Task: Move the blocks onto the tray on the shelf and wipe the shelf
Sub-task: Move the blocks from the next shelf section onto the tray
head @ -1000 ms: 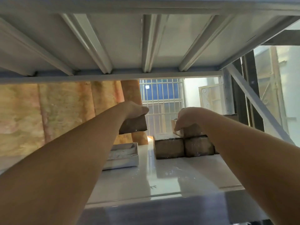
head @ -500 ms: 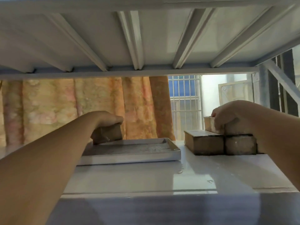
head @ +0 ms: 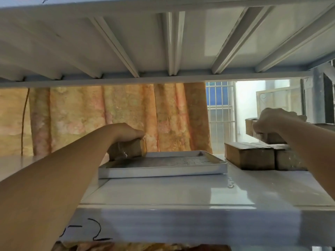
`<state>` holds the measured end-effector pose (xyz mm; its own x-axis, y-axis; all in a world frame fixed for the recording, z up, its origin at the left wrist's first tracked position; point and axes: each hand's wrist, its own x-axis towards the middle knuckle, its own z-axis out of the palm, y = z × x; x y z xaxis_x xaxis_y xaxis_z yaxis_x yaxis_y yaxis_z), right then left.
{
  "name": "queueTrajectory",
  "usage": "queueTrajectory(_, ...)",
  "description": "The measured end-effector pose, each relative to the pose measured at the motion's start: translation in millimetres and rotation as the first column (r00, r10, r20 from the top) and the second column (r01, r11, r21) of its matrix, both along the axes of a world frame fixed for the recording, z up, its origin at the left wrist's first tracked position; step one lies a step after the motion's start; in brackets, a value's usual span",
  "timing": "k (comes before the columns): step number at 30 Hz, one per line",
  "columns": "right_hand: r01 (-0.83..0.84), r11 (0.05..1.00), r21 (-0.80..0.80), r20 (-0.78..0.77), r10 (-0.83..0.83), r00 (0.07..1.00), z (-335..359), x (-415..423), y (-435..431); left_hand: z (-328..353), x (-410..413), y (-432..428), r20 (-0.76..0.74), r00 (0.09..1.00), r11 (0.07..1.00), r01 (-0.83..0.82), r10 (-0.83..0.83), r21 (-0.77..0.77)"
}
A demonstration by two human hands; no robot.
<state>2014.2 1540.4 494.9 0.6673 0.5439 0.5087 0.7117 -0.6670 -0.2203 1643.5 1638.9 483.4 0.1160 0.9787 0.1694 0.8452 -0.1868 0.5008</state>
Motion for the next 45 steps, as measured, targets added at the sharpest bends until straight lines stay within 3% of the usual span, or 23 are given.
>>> queueTrajectory(6, -0.239, 0.966, 0.098, 0.079, 0.232, 0.97, 13.9, -60.8, 22.6, -1.0, 0.5, -5.8, -0.06, 0.998, 0.999, 0.005, -0.003, 0.043)
queueTrajectory(11, -0.5, 0.864, 0.055, 0.071, 0.496, 0.865, 16.6, -135.9, 33.8, -2.2, 5.2, -9.9, -0.085, 0.996, 0.995, 0.034, -0.026, 0.094)
queueTrajectory(15, -0.596, 0.803, -0.028, -0.012, 0.596, 0.803, 11.8, -181.1, 47.1, -1.4, 7.6, -18.6, -0.095, 0.994, 0.991, 0.059, -0.047, 0.122)
queueTrajectory(27, -0.615, 0.768, -0.18, -0.254, 0.568, 0.783, -20.3, -240.1, 69.3, -22.7, 5.0, -14.8, -0.219, 0.976, 0.981, 0.025, 0.018, 0.191)
queueTrajectory(33, -0.564, 0.792, -0.234, -0.22, 0.522, 0.824, -28.5, -222.8, 144.1, -23.0, 1.9, -9.3, -0.177, 0.984, 0.973, 0.04, 0.0, 0.226)
queueTrajectory(45, -0.547, 0.825, -0.142, -0.244, 0.507, 0.827, -26.3, -240.5, 86.1, -24.0, 8.5, 14.0, -0.167, 0.986, 0.975, 0.037, 0.001, 0.221)
